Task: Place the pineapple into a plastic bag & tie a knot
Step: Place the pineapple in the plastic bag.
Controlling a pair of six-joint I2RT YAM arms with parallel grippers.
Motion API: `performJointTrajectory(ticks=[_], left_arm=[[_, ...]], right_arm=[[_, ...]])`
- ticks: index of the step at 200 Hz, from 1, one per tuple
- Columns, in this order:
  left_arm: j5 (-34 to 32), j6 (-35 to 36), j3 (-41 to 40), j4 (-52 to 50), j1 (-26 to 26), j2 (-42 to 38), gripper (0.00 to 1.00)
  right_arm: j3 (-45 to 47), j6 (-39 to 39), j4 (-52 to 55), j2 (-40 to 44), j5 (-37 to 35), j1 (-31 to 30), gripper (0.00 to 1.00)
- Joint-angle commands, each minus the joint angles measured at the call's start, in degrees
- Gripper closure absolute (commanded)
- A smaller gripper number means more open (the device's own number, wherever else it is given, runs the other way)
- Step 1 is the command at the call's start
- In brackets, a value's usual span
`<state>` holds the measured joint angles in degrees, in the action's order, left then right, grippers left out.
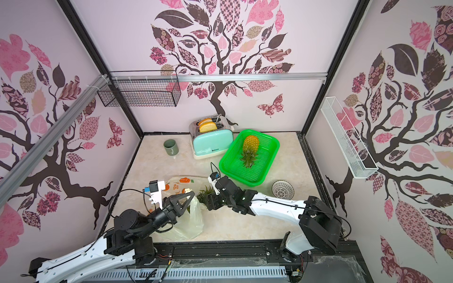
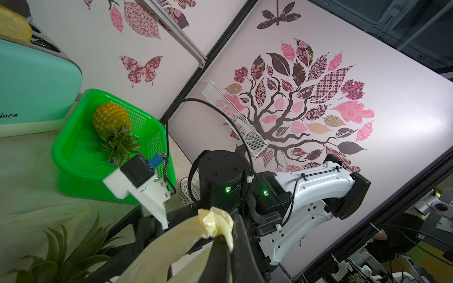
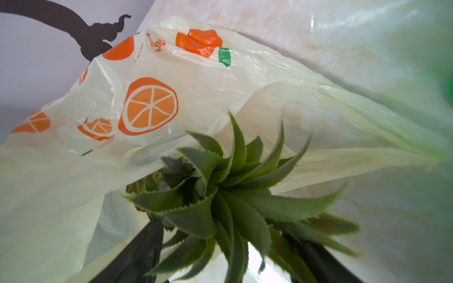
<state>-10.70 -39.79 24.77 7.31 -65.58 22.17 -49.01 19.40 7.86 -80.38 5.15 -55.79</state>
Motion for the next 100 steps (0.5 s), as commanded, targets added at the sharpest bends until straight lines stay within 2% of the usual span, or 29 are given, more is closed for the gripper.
performJointTrajectory(ticks=[1,28,55,73,100], left_arm=[[-0.64,-1.24,-0.33,-3.85,0.24,-2.16,1.00],[-0.10,-2.06,-0.74,-6.48,0.19,-3.82,1.00],[1.29,-1.79,0.59,-12.12,0.19,-5.77,1.00],[1.91,-2.09,1.04,-15.92,0.19,-7.65,1.00],[1.39,-2.64,2.14,-22.24,0.20,-11.23,1.00]], right_arm=[[-3.43,-6.33,10.14,4.88,-1.57,1.61,0.16],[-4.26,-10.60,16.32,10.36,-1.66,4.50,0.11],[-2.42,-11.84,18.18,12.94,-1.40,11.92,0.13],[-1.36,-15.89,16.76,11.69,-1.15,13.36,0.14],[-3.21,-21.93,18.87,5.09,-0.39,13.30,0.17]])
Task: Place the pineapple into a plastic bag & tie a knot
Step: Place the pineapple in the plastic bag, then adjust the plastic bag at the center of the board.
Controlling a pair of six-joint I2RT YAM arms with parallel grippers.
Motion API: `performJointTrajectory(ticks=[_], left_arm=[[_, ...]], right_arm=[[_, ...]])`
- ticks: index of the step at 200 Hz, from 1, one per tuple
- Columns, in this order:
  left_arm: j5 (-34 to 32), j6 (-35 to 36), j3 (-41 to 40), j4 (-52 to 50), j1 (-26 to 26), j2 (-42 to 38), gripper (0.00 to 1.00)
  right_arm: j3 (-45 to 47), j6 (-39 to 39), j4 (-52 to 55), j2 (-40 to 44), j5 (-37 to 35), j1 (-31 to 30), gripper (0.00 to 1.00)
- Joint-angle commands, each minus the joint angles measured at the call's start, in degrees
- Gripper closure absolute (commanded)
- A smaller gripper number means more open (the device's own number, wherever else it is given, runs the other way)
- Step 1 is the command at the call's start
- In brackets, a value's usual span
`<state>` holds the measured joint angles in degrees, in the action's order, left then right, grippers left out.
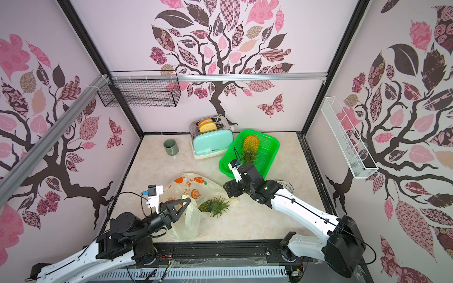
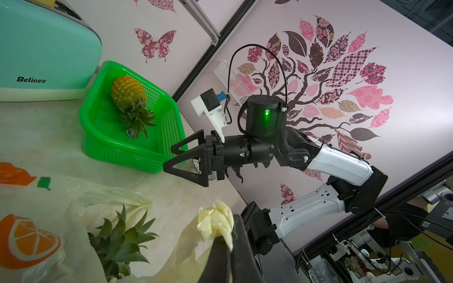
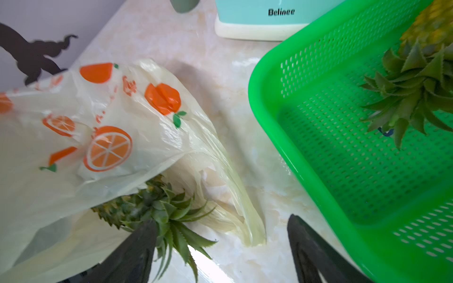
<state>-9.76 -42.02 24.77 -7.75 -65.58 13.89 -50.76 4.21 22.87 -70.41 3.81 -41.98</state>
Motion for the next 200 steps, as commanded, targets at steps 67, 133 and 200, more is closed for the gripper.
performJointTrajectory(ticks=[67,133,200], left_arm=[[0.02,-1.06,2.41,-10.49,0.20,-5.59,1.00],[0.08,-1.48,2.13,-11.32,0.19,-6.44,1.00],[0.20,-1.07,3.36,-10.46,0.24,-5.92,1.00]], right_arm=[[-1.22,5.55,5.32,-14.72,-2.04,-0.51,0.21],[-2.22,9.74,-0.90,-20.93,-2.32,-0.80,0.33],[-2.62,10.13,-2.67,-21.26,2.05,-1.09,0.93]])
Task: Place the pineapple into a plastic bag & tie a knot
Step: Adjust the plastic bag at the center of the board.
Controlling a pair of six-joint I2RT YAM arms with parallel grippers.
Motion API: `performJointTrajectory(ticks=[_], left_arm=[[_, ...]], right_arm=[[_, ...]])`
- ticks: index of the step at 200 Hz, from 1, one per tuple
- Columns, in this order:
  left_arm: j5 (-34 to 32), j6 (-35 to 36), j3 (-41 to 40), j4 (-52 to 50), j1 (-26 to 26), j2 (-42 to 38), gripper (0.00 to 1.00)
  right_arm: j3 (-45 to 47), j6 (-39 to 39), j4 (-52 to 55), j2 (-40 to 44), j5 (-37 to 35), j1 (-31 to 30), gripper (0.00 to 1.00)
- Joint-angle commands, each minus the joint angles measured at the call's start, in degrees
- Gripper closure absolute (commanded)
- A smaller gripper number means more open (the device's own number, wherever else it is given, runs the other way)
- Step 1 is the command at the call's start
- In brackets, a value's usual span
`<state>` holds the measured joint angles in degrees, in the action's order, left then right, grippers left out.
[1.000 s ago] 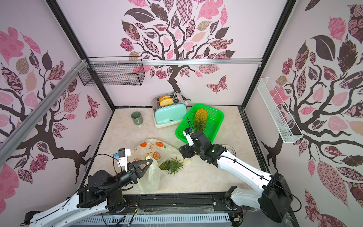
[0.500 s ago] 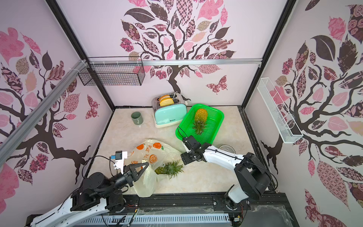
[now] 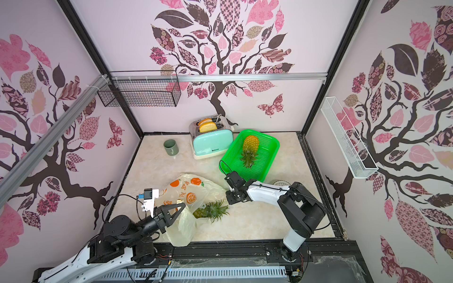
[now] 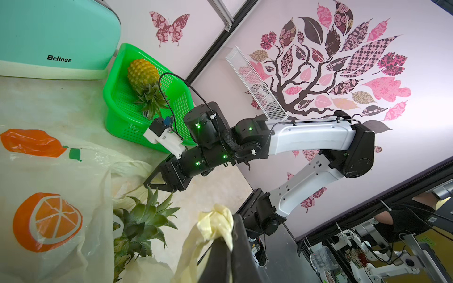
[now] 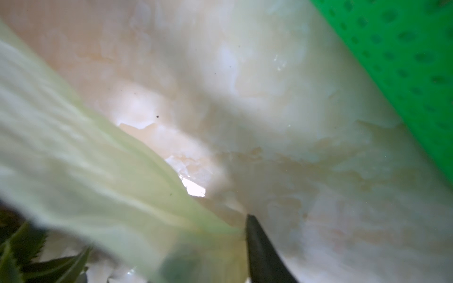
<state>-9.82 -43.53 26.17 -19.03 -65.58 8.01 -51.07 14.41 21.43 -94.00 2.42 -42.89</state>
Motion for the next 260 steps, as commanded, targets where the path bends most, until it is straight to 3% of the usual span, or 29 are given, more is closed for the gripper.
performJointTrajectory(ticks=[1,4,29,65,98,126,172,206,227,260], left_arm=[[0.21,0.45,2.05,0.91,0.21,-0.03,1.00],[0.01,0.35,2.35,1.27,0.19,0.11,1.00],[-1.88,0.43,8.52,2.79,0.19,3.77,1.00],[-5.85,1.90,24.12,-6.64,0.20,16.32,1.00],[-12.68,3.18,35.61,-12.77,0.24,23.32,1.00],[-15.75,9.56,41.36,-12.30,0.21,25.07,1.00],[-14.96,16.54,45.14,-9.36,0.22,25.43,1.00],[-15.38,15.23,42.01,-16.96,0.22,26.75,1.00],[-14.36,11.52,38.84,-23.76,0.24,30.00,1.00],[-12.05,7.44,34.09,-18.22,0.24,28.29,1.00]], right_arm=[[-2.39,-0.08,-1.09,2.63,3.64,-0.17,0.94],[-2.69,-0.12,-0.65,3.43,4.10,-0.19,1.00],[-5.96,-0.37,4.94,12.97,3.95,0.04,1.00],[-18.93,-4.07,16.67,23.81,0.13,0.60,1.00],[-31.85,-6.58,21.90,27.35,-2.10,0.57,1.00],[-36.80,-7.84,23.05,27.14,-2.84,0.54,1.00],[-41.10,-9.85,24.24,25.42,-6.67,0.71,1.00],[-36.49,-9.57,16.46,31.37,-6.90,0.68,1.00],[-32.67,-8.12,10.61,33.87,-3.14,0.79,1.00],[-34.80,-7.42,9.61,31.49,2.21,0.78,1.00]])
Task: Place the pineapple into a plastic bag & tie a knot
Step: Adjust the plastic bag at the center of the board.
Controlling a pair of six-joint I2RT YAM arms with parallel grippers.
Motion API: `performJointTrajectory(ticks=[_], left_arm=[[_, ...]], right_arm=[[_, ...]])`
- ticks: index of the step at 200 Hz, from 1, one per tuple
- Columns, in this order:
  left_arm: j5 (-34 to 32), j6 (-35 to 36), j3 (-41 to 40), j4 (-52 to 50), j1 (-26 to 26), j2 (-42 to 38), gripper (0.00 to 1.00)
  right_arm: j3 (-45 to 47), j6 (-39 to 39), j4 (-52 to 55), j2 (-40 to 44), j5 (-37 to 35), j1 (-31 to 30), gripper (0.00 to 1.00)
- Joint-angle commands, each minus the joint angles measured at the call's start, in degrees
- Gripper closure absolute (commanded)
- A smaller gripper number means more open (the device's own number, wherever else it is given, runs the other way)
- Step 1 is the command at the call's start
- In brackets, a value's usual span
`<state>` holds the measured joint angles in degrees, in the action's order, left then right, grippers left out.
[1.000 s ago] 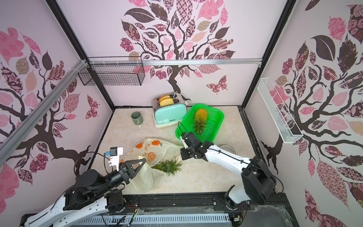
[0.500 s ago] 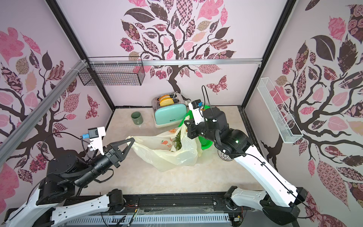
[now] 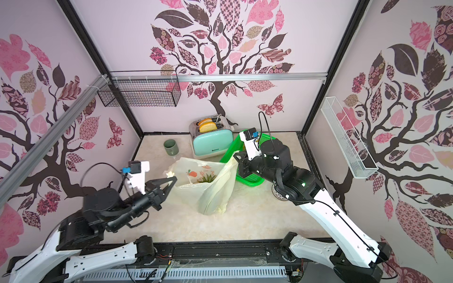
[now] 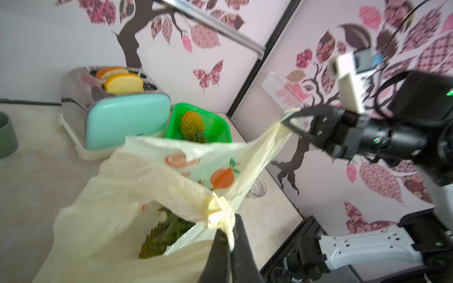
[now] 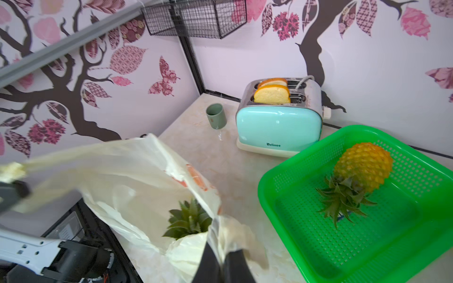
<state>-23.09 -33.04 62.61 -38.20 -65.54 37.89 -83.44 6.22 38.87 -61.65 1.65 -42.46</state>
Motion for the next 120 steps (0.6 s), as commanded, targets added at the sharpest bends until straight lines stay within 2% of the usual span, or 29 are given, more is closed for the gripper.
performJointTrajectory(ticks=[1,25,49,83,120], left_arm=[[1.13,-3.07,-2.51,1.20,0.17,-1.77,1.00],[-3.44,-2.22,-3.20,5.41,0.15,-3.97,1.00],[-5.78,-2.93,-3.45,4.25,0.17,-3.67,1.00],[-0.86,-6.29,-8.30,8.43,0.18,-5.49,1.00],[6.47,-7.05,-10.60,12.15,0.17,-5.73,1.00]], right_arm=[[-2.43,0.75,-8.01,-0.89,2.99,0.35,1.00],[-4.37,-0.99,-9.46,-3.38,3.02,0.36,1.00],[-4.39,-1.82,-6.72,-4.24,3.29,0.28,1.00],[3.64,-2.41,-3.79,1.42,-2.05,0.35,1.00],[7.62,-3.06,2.21,5.42,-6.65,0.30,1.00]])
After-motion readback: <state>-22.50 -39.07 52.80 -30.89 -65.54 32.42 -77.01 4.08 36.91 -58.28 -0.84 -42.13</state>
